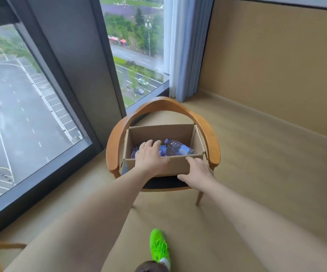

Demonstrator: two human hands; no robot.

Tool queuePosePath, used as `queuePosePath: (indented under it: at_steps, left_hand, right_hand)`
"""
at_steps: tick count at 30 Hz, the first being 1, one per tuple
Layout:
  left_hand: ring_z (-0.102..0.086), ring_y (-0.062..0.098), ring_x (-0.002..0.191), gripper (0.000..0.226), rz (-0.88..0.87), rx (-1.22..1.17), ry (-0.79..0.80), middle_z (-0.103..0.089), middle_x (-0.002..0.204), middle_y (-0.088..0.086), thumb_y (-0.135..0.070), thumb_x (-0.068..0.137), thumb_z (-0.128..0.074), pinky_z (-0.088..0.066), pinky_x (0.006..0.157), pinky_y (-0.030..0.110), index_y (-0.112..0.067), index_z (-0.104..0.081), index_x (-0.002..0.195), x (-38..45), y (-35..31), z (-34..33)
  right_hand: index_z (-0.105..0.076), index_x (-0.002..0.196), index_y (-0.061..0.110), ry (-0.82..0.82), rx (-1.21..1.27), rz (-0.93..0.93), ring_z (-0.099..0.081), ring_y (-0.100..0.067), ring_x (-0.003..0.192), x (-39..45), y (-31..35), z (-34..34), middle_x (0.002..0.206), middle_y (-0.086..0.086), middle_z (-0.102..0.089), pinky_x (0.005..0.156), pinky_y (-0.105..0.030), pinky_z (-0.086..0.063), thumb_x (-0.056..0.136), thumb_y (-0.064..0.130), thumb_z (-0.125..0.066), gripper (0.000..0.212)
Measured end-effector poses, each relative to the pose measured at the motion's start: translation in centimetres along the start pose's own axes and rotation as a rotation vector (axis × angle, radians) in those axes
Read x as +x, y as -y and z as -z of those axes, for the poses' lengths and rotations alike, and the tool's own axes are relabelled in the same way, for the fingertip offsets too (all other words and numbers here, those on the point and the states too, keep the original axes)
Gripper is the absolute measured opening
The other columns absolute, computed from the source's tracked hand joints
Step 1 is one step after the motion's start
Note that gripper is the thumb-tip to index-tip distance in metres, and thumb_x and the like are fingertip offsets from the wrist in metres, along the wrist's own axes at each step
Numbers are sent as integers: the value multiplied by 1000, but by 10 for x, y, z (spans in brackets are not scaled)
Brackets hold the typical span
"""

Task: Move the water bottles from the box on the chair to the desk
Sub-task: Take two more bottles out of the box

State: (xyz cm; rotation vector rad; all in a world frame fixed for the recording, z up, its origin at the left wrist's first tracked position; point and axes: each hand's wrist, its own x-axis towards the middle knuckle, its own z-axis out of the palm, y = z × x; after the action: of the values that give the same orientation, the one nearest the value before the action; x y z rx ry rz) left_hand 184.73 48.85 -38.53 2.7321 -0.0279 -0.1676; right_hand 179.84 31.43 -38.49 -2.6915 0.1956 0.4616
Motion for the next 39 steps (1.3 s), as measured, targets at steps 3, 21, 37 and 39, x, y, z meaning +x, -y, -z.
queuePosePath:
  at_steps: [3,21,37,39]
  left_hand:
    - [-20,27,149,79,13,3,53,-28,161,7,-47,85,-66,-27,118,46,-25,-33,154,61,8,9]
    - [-44,26,134,53,217,-64,403,-54,140,0,-42,79,-73,-40,109,38,-27,-63,129,240,91,-90]
    - [-33,35,128,56,-236,538,847,-41,134,8,-25,84,-58,-25,111,66,-25,-49,139,264,98,-183]
    - [-34,36,127,52,-241,554,819,-41,133,8,-21,85,-58,-26,111,65,-24,-52,137,264,98,-187]
  right_hand:
    - [-38,147,27,14,7,-30,-43,-29,131,55,14,10,144,-4,-46,103,-46,-45,82,57,-67,76]
    - [-37,148,22,331,-52,-71,-43,-36,132,309,20,-43,144,-12,-46,100,-41,-40,83,49,-67,77]
    - [-40,135,21,409,-187,-231,-47,-36,125,418,-24,-116,131,-14,-52,99,-49,-36,71,40,-82,78]
    - [-42,133,20,384,-169,-241,-48,-37,123,421,-26,-121,130,-15,-52,97,-48,-38,73,33,-81,73]
